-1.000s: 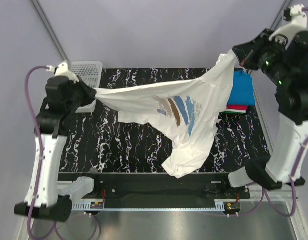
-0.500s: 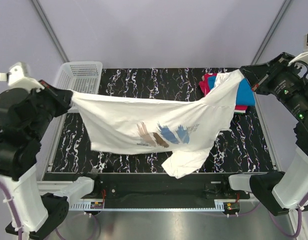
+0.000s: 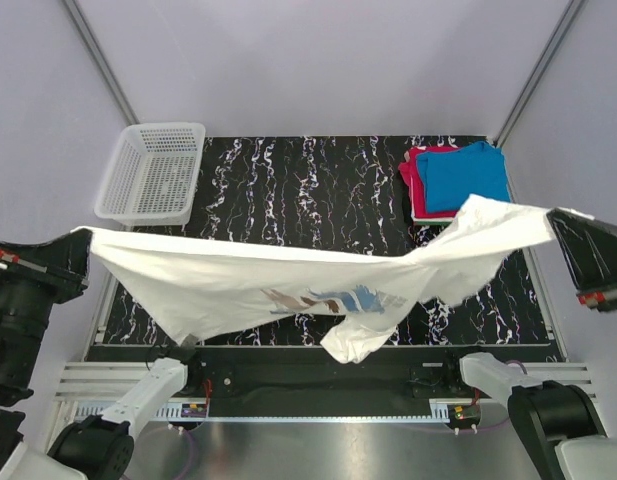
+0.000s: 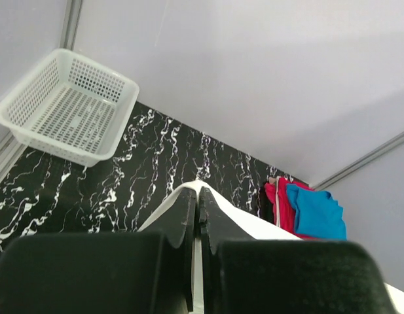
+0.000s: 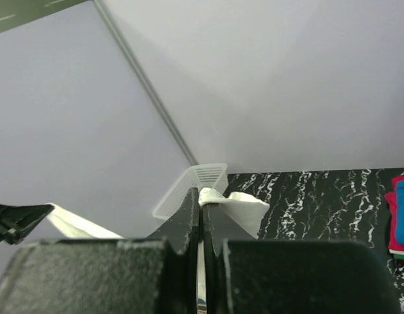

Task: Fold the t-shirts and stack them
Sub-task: Flatten the tshirt out

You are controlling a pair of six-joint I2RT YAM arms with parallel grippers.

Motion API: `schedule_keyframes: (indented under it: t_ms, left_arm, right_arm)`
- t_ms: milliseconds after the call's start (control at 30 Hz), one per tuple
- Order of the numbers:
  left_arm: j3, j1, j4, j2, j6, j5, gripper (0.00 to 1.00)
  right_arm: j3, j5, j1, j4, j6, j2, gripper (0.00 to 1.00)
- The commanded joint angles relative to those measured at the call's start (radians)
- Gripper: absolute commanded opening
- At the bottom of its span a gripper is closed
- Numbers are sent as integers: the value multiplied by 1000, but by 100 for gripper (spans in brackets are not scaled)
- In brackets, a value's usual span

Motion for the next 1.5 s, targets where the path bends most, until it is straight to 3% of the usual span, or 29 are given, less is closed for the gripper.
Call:
schedule_keyframes:
  t_ms: [0,133,267,467,533,767,1033,1200,1467]
  left_arm:
    - [-23,-1,-186,-31,5,-7,0]
    - [11,-1,-186,-38,13,-7,0]
    - [-50,-1,-186,-13,10,-4,0]
    - [-138,-1,-161,83,-23,-61,0]
    - [-174,-1,-125,103,-26,-87,0]
    - [-426,-3,87,157,-17,-114,0]
    - [-584,-14,276,271,77,-173,0]
    - [-682,-14,445,358,148,-196,0]
    - [-684,-14,613,608,212,-228,0]
  right_arm:
    - [0,-47,1,27,59,-7,0]
    - [18,-88,1,44,113,-13,0]
    - [-26,-91,1,50,107,3,0]
    - [-69,68,1,41,-2,81,0]
    - [-106,102,1,47,-14,111,0]
    - [-498,202,1,234,-68,118,0]
    - [-778,207,1,432,-56,187,0]
    - [-829,254,1,504,-61,267,0]
    - [-878,260,1,629,-68,431,0]
